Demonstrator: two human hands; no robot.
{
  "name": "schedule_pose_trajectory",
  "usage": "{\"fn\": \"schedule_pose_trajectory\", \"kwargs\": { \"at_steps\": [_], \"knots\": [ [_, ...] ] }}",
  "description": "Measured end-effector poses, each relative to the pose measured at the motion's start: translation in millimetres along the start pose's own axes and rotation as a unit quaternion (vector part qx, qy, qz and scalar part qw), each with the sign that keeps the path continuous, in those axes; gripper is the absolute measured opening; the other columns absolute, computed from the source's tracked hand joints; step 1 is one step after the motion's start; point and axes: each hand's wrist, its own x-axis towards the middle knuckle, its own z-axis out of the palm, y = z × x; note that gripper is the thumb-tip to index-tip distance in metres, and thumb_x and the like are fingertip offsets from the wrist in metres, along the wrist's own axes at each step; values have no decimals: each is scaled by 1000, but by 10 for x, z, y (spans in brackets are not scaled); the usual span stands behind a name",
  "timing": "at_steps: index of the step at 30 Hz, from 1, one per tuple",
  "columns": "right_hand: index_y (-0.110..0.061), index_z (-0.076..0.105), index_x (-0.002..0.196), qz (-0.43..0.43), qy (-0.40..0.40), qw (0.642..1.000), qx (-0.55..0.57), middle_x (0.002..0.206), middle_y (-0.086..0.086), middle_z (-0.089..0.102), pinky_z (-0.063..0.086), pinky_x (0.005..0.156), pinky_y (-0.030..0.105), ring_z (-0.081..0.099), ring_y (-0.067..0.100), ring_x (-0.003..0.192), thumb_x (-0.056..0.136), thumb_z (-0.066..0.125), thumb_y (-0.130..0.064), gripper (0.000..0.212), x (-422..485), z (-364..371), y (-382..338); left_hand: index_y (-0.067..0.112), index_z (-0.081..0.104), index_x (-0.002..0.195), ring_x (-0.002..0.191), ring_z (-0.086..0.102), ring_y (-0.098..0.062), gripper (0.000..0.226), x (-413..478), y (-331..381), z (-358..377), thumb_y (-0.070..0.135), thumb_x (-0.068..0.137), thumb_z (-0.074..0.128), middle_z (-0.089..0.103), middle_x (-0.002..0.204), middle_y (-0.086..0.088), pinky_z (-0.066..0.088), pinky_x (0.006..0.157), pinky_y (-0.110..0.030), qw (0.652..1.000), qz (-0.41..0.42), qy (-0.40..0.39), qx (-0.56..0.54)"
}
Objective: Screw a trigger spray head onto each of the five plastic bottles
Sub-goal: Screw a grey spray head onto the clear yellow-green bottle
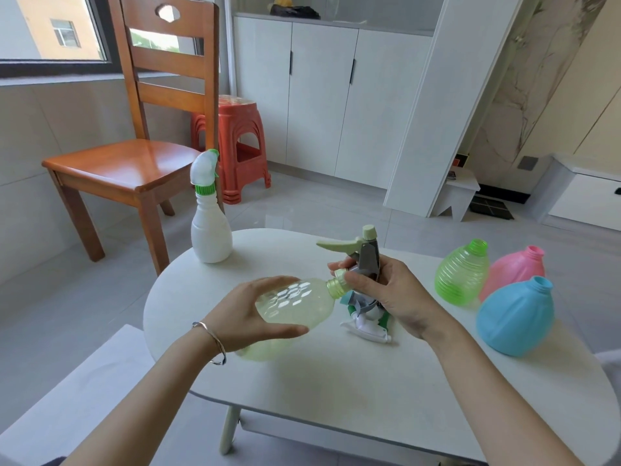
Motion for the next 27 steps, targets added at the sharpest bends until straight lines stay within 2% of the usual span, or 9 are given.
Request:
{"fn": "schedule_pose_trajectory", "kwargs": {
  "at_steps": [3, 5, 10, 12, 14, 17, 21, 25, 27],
  "knots": [
    [-8, 64, 96, -1, -11, 1000, 10, 111, 3, 72, 50, 85, 18, 66, 14, 106, 86, 61, -9, 11, -19, -43, -44, 51, 56, 102, 101, 59, 11, 55, 14, 46, -42, 63, 51, 73, 64, 105, 35, 40, 82, -1, 996, -19, -32, -82],
    [-8, 64, 96, -7, -7, 1000, 12, 112, 5, 71, 51, 86, 19, 67, 14, 105, 85, 62, -11, 12, -22, -11, -47, 52, 56, 101, 101, 59, 10, 53, 23, 55, -68, 61, 52, 74, 62, 106, 36, 40, 81, -1, 994, -27, -38, -102],
    [-2, 60, 96, -26, 60, 998, 2, 104, 8, 73, 52, 89, 24, 69, 9, 96, 84, 64, -16, 19, -24, 153, 19, 55, 50, 108, 104, 54, 14, 66, 26, 64, -61, 69, 48, 73, 60, 110, 33, 38, 89, -4, 1000, -2, -6, -16],
    [-5, 60, 93, -31, 62, 998, 11, 106, 9, 72, 51, 90, 24, 68, 10, 98, 81, 64, -21, 21, -18, 190, 11, 52, 53, 110, 102, 56, 12, 66, 22, 80, -38, 68, 49, 73, 61, 109, 30, 40, 88, -4, 1000, 7, 12, -25],
    [1, 58, 96, -37, 63, 997, 21, 112, 14, 69, 52, 88, 23, 69, 8, 98, 83, 61, -20, 25, 0, 209, 3, 44, 58, 112, 100, 59, 10, 68, 27, 65, -13, 65, 49, 74, 65, 108, 26, 44, 88, -9, 998, -6, 14, -68],
    [11, 56, 104, -29, 52, 998, 14, 120, 16, 66, 50, 94, 31, 67, 6, 101, 86, 60, -17, 33, 11, 203, 18, 41, 63, 106, 93, 64, 3, 63, 49, 36, 5, 65, 49, 75, 71, 99, 19, 49, 86, -19, 987, -38, -27, -151],
    [-8, 64, 111, -8, -3, 999, -31, 118, -1, 69, 42, 103, 37, 62, 11, 114, 85, 64, -16, 27, -5, 129, -10, 31, 67, 107, 89, 67, -7, 77, 70, 41, -11, 73, 43, 75, 74, 101, 2, 51, 80, -18, 965, -54, -82, -245],
    [-4, 64, 110, 5, 0, 999, -35, 111, 2, 72, 49, 93, 23, 66, 7, 105, 82, 67, -8, 28, -13, 70, -13, 24, 68, 107, 88, 66, -12, 79, 71, 16, -10, 72, 44, 75, 72, 102, -8, 52, 84, -27, 953, -71, -117, -270],
    [-4, 66, 106, 14, 14, 998, -63, 106, 5, 73, 52, 88, 21, 68, 8, 98, 78, 71, -6, 29, -7, 29, 7, 24, 67, 107, 87, 66, -12, 78, 67, 7, 14, 72, 46, 75, 72, 103, -9, 52, 86, -31, 950, -85, -127, -271]
  ]
}}
